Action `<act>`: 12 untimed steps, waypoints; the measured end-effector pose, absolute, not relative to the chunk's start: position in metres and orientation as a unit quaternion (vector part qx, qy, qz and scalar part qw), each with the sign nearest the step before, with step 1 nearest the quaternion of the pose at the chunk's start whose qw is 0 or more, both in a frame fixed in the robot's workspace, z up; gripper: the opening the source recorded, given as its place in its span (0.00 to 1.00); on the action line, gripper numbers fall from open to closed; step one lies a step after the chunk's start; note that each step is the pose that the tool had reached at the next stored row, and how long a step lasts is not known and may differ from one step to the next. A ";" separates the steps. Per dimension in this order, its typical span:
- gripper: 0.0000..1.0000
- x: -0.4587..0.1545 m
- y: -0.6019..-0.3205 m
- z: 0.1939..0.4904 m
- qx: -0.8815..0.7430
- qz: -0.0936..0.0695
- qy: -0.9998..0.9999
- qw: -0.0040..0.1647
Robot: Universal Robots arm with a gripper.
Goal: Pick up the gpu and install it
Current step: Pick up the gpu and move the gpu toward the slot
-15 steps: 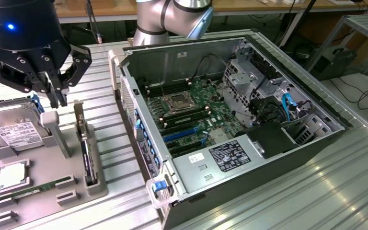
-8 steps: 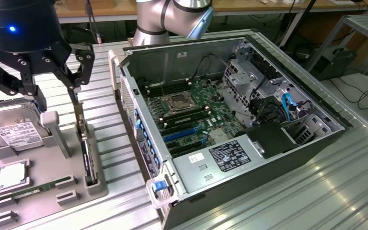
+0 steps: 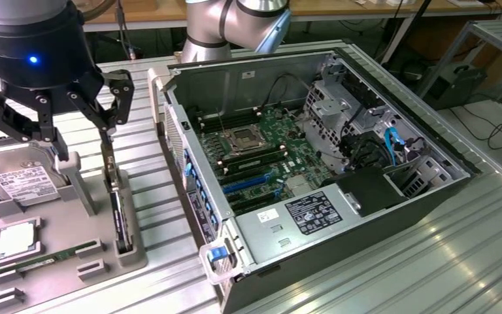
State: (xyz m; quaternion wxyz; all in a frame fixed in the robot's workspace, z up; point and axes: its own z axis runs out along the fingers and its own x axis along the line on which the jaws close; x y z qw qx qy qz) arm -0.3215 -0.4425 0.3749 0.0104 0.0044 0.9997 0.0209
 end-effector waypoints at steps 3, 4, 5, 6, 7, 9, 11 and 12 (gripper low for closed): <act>0.55 -0.321 -0.443 0.374 0.004 0.019 1.000 0.010; 0.55 -0.321 -0.443 0.373 0.004 0.019 1.000 0.010; 0.55 -0.321 -0.443 0.372 0.004 0.019 1.000 0.010; 0.55 -0.320 -0.443 0.372 0.004 0.018 1.000 0.010; 0.55 -0.319 -0.443 0.371 0.004 0.018 1.000 0.010; 0.55 -0.319 -0.443 0.368 0.005 0.018 1.000 0.011; 0.55 -0.318 -0.443 0.364 0.006 0.017 1.000 0.011; 0.55 -0.318 -0.443 0.362 0.007 0.017 1.000 0.010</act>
